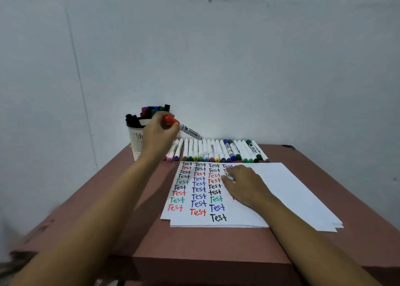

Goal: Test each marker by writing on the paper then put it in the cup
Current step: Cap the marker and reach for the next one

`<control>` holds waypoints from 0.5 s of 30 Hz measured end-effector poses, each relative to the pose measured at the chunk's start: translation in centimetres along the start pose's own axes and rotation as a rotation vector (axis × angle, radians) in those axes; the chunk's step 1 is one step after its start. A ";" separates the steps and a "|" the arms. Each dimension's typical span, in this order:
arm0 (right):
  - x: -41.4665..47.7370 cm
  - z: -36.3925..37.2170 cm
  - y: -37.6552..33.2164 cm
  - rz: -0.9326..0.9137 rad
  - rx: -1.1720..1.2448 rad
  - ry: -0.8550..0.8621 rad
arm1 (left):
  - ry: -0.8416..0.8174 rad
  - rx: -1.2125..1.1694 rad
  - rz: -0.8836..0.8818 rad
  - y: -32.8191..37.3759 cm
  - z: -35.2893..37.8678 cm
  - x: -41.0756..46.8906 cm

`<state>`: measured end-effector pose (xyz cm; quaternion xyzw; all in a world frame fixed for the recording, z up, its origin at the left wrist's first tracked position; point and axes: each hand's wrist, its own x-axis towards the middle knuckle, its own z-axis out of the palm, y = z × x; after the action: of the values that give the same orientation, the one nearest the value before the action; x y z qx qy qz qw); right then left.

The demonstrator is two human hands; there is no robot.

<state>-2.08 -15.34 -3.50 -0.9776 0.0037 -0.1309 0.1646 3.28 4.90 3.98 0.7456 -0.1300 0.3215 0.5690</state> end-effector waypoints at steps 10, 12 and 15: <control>0.1 -0.2 0.0 -0.009 -0.023 0.015 | 0.006 0.402 0.151 2.7 -7.6 8.0; 0.2 -0.2 -0.1 -0.009 -0.020 0.019 | -0.060 0.430 0.155 2.2 -7.7 8.0; 0.1 -0.3 -0.1 -0.006 -0.015 0.016 | -0.144 0.543 0.164 0.9 -7.3 7.5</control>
<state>-2.06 -15.31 -3.19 -0.9778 0.0033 -0.1391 0.1568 6.08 12.74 10.44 0.8785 -0.1390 0.3359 0.3099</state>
